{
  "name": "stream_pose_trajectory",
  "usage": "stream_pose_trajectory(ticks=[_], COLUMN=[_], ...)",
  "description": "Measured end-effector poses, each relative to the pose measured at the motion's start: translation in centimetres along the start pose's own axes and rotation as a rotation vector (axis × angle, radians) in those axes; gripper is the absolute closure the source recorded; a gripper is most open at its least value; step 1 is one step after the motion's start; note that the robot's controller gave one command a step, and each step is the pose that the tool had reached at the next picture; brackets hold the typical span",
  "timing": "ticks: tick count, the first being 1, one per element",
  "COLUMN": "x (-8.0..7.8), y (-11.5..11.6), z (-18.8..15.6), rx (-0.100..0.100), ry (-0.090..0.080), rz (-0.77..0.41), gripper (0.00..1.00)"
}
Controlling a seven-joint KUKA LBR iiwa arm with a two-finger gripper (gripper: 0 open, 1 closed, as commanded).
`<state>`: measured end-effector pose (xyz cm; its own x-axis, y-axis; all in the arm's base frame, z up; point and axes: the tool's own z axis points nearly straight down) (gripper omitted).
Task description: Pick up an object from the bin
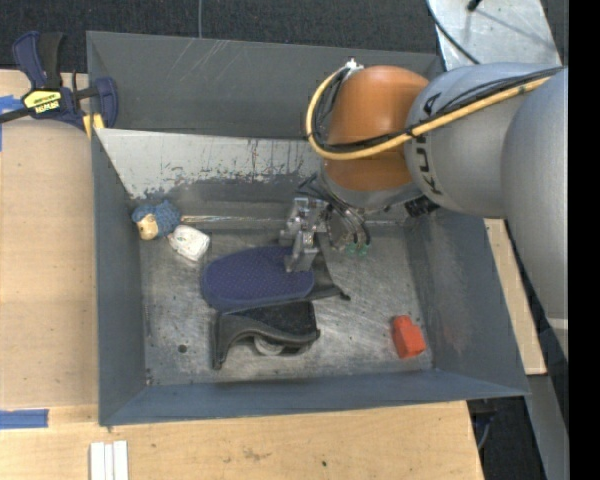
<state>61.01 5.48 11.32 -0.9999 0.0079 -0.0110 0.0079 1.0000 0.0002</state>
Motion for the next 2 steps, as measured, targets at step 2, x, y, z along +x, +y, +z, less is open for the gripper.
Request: stream_pose_trajectory(ticks=[2], x=[-1.4], y=[-0.2], z=[-2.1], rx=[0.0], ry=[0.004], rz=[0.008], gripper=[1.0])
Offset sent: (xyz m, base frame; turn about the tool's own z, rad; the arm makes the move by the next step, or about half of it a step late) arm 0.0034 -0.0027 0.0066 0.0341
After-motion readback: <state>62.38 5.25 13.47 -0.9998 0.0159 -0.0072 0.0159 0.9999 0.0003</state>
